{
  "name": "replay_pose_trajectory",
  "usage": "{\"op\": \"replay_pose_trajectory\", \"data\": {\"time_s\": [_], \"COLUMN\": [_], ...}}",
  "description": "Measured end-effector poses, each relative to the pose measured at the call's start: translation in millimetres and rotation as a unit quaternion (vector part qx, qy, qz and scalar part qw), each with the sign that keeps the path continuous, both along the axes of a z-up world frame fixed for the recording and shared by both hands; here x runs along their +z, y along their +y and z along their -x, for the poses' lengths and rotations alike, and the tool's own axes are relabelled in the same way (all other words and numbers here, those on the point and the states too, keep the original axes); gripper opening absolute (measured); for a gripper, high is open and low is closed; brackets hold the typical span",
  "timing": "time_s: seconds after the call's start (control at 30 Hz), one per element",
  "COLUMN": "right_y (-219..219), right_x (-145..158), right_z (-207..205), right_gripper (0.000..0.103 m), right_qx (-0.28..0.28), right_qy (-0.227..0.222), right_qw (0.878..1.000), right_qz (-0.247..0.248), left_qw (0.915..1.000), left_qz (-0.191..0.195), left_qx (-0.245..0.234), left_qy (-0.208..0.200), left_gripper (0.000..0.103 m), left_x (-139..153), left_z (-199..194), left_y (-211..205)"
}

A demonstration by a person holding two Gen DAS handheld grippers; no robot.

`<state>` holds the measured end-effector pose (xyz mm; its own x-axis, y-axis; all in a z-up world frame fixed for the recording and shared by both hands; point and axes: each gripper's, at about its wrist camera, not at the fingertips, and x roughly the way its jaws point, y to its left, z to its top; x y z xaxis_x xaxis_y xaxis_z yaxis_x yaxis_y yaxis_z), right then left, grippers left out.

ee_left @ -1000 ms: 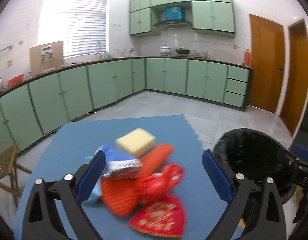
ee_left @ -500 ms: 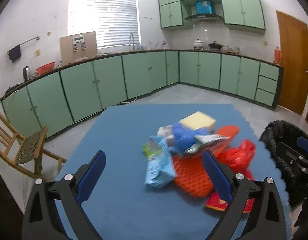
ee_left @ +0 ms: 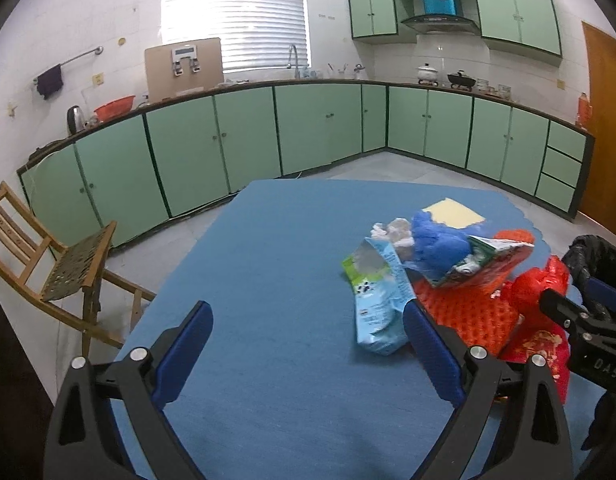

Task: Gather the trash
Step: 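Move both tools back over the trash pile on the mat, then grasp the red plastic bag with the right tool while the left tool grasps the red envelope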

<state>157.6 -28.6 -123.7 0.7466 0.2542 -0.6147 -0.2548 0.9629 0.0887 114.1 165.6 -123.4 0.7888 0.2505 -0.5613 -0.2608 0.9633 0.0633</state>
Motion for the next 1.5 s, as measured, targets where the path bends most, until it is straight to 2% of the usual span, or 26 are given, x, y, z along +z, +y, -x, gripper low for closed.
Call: {"op": "replay_pose_trajectory", "data": {"time_s": [0.03,0.1,0.13,0.2,0.23,0.3,0.53,0.73,1.1,1.5], "right_y": [1.6,3.9,5.0,6.6,6.9,8.0,-2.6,-29.3,-86.8,-133.2], "right_x": [-1.7,-5.5,-7.3,-8.8,-9.3,-9.6,-0.9,13.1,11.4,7.2], "right_z": [-1.6,-4.5,-6.3,-7.2,-7.8,-7.6,1.6,14.9,40.2,57.2], "right_gripper": [0.091,0.079,0.076,0.061,0.056,0.039,0.034,0.033,0.033,0.033], "right_qx": [0.003,0.012,0.019,0.029,0.036,0.056,0.063,0.045,-0.004,-0.047], "right_qy": [0.002,0.009,0.016,0.018,0.02,0.024,0.011,-0.003,0.0,0.004], "right_qw": [1.0,1.0,1.0,0.999,0.999,0.998,0.997,0.998,0.999,0.998], "right_qz": [0.001,-0.002,-0.005,-0.011,-0.014,-0.022,-0.042,-0.049,-0.04,-0.05], "left_qw": [1.0,1.0,1.0,1.0,1.0,0.9999,0.9997,0.9988,0.9939,0.9852], "left_qz": [0.001,0.002,0.002,0.003,0.003,0.004,0.007,0.014,0.032,0.04], "left_qx": [0.001,0.003,0.003,0.001,0.0,-0.004,-0.023,-0.046,-0.104,-0.158], "left_qy": [0.001,0.004,0.004,0.007,0.008,0.009,0.008,0.007,0.018,0.052], "left_gripper": [0.094,0.094,0.094,0.094,0.094,0.094,0.094,0.094,0.094,0.094], "left_x": [-1.1,-2.7,-3.4,-4.4,-4.8,-5.4,-2.2,-1.9,-10.6,-33.7], "left_z": [-0.5,-0.9,-0.8,-1.2,-1.2,-0.9,-0.2,1.7,5.2,-4.8], "left_y": [2.7,4.0,4.1,3.3,2.7,-0.9,-15.7,-36.4,-90.3,-141.7]}}
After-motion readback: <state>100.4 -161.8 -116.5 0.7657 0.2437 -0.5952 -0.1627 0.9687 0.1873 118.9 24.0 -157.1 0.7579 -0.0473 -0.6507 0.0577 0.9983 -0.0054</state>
